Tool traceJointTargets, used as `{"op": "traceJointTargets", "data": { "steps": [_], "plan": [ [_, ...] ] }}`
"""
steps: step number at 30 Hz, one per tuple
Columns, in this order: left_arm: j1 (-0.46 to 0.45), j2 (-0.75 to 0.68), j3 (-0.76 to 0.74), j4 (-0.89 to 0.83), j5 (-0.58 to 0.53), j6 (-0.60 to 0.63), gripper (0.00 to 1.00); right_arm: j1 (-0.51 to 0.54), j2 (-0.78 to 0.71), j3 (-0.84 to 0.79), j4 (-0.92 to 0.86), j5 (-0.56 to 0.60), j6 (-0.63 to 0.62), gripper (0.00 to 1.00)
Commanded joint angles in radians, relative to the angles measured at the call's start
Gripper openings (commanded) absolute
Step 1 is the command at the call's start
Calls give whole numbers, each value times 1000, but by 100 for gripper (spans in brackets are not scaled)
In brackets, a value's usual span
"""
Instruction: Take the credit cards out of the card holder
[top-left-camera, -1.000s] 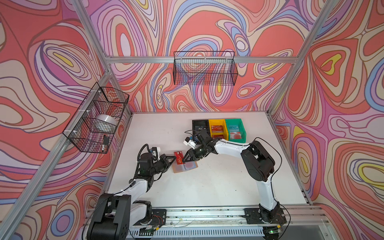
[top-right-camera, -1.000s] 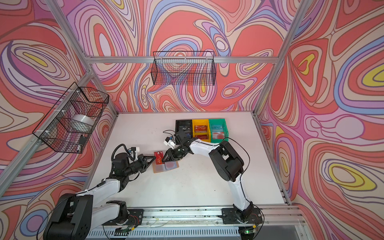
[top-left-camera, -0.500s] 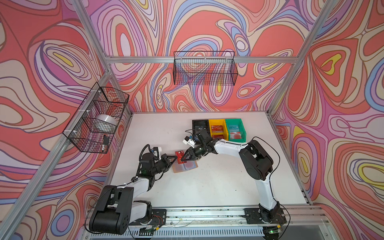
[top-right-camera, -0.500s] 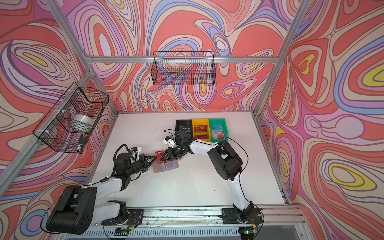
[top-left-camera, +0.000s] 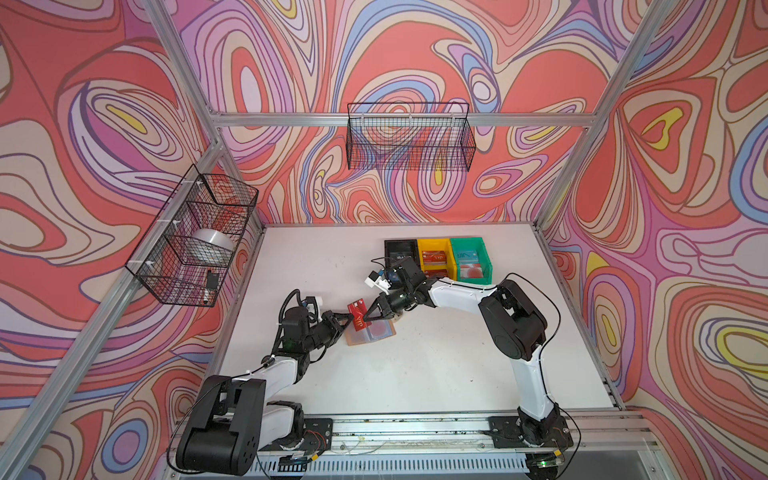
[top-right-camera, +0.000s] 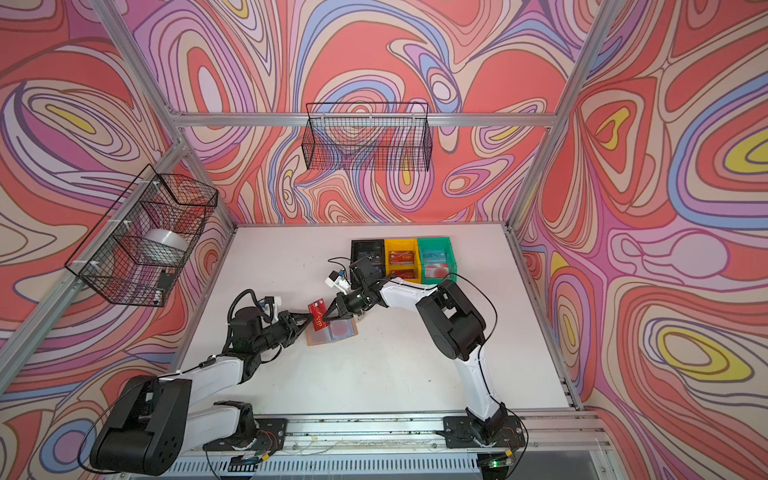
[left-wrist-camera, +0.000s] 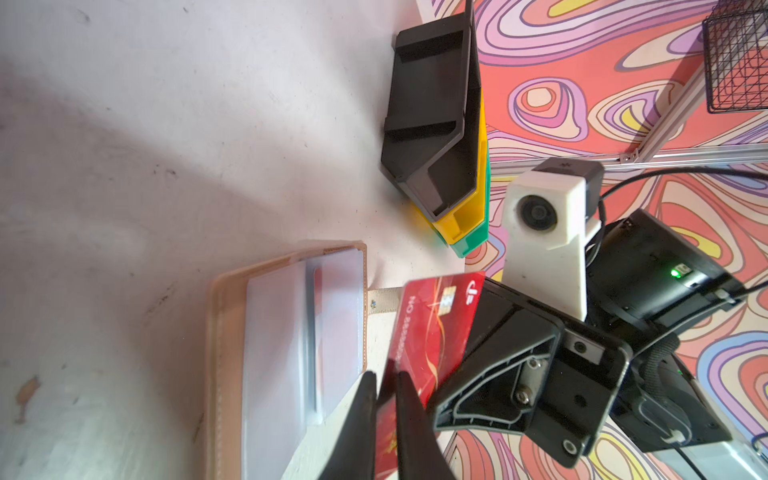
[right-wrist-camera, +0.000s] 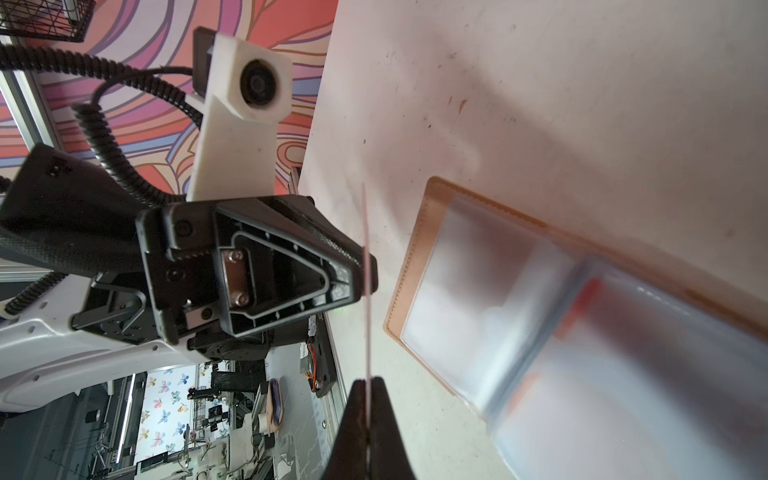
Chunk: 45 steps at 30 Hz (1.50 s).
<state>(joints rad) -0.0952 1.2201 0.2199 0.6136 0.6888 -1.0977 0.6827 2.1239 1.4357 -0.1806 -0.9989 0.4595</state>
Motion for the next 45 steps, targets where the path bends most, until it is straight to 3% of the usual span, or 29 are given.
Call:
{"op": "traceJointTargets", "data": {
  "steps": [1,7,13,20,25,31,37,45],
  "plan": [
    [-9,-35,6,-74,8,39,16,-12,-38,15,-79,-6,-87,0],
    [-8,-60,9,-130,-3,58,16,-43,-36,153,-453,65,-373,0],
    [-9,-62,9,-137,-4,59,16,-66,-44,313,-782,299,-600,0],
    [-10,-52,14,-143,-5,62,16,-86,-134,312,-899,556,-804,0],
    [-11,-35,21,-138,-2,64,16,-107,-220,274,-931,679,-978,0],
    [-12,-22,19,-123,2,59,16,-190,-254,317,-989,799,-1070,0],
    [-14,-22,20,-129,-2,63,16,-267,-189,428,-1073,944,-1154,0],
    [-14,-18,19,-127,-5,59,16,-306,-17,667,-1179,1055,-1318,0]
  ]
}}
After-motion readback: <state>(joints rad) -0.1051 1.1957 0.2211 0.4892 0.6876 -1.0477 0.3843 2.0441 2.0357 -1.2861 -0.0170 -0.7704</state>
